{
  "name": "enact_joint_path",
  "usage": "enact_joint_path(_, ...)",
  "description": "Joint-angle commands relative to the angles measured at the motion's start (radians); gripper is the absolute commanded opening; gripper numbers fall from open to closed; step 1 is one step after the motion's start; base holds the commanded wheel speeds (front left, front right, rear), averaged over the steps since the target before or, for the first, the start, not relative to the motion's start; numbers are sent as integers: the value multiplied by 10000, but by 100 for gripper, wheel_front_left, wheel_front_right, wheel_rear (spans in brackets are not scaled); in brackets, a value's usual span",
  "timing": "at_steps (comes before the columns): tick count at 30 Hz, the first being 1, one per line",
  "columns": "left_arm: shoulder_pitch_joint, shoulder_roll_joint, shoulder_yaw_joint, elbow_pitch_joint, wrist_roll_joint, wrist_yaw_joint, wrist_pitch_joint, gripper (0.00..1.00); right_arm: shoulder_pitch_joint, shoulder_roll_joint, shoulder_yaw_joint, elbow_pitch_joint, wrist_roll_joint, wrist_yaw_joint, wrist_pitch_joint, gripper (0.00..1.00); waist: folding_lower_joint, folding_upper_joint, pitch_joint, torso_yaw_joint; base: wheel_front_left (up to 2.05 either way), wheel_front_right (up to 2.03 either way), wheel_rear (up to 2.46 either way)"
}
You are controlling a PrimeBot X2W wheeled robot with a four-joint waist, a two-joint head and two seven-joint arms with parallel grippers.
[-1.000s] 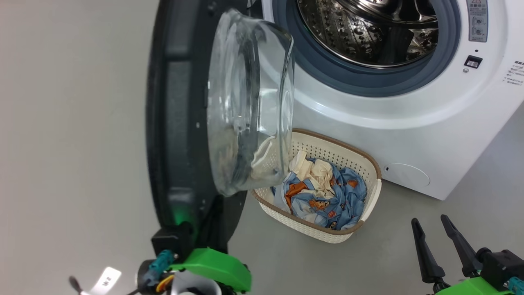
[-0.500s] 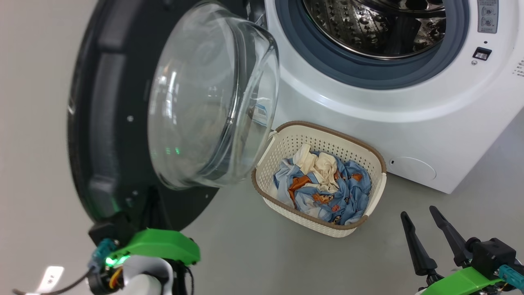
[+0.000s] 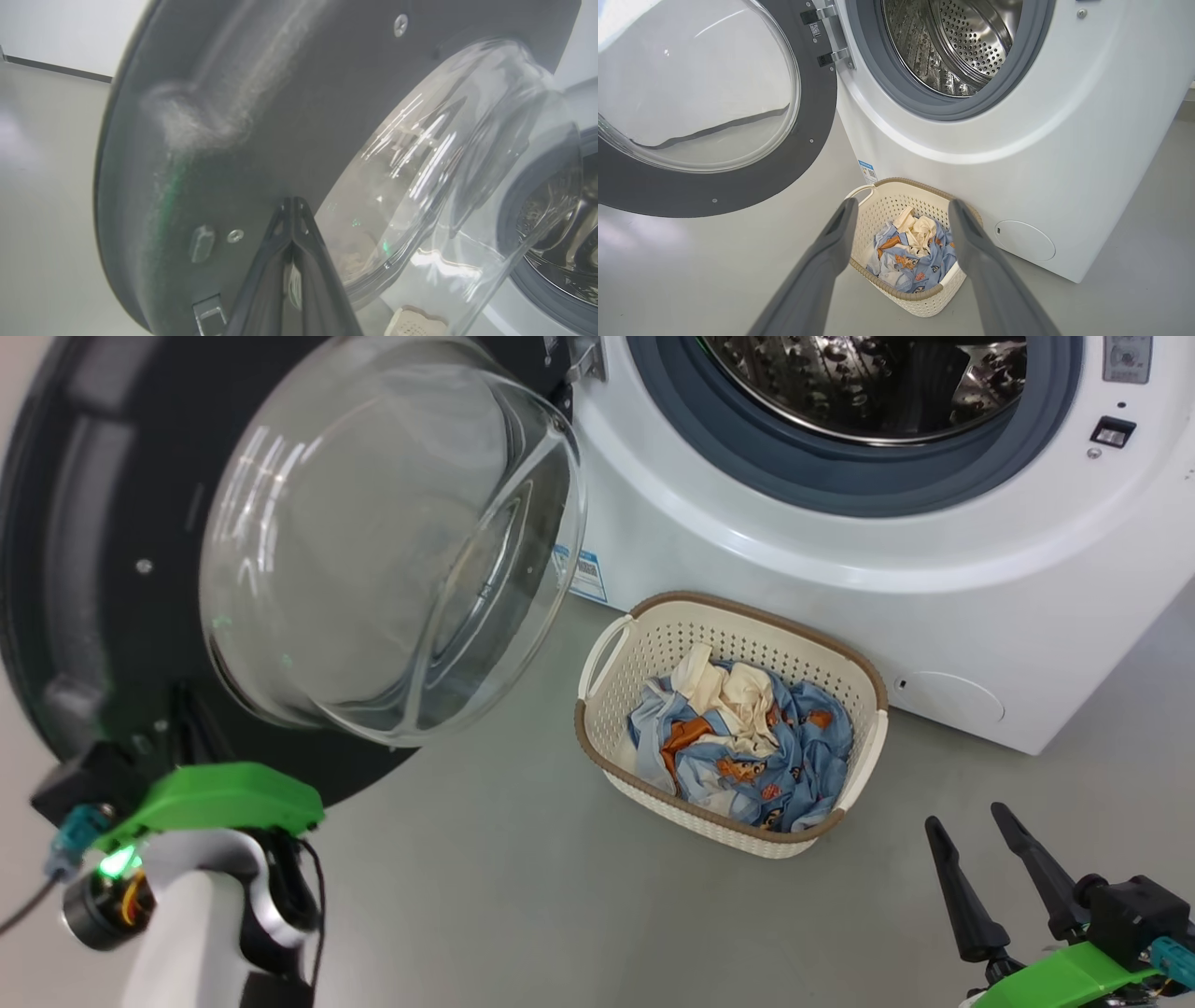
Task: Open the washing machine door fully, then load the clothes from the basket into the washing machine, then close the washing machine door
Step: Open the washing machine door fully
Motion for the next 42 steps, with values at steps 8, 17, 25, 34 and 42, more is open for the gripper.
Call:
enact_joint_path(8,-1472,336,1496,859,494,-330,-137,0,-125,-406,153,-383,99,16,-118,100,0,-1,424,-7,0,0,0)
enact_joint_path(17,-2265,334,2298,1796,946,-541,-137,0,2,-550,-27,-483,91,16,-118,100,0,-1,759,6,0,0,0)
enact_joint_path(25,-2688,333,2860,2476,1504,-701,-137,0,-86,-537,21,-455,76,16,-118,100,0,-1,838,13,0,0,0)
enact_joint_path(34,-3210,533,3462,3710,2584,-1242,-137,0,-246,-352,156,-297,132,16,-118,100,0,-1,682,-15,0,0,0)
enact_joint_path(42,-3552,755,3944,4350,3080,-1460,-137,0,-87,-191,-16,-342,115,16,-118,100,0,-1,536,-53,0,0,0)
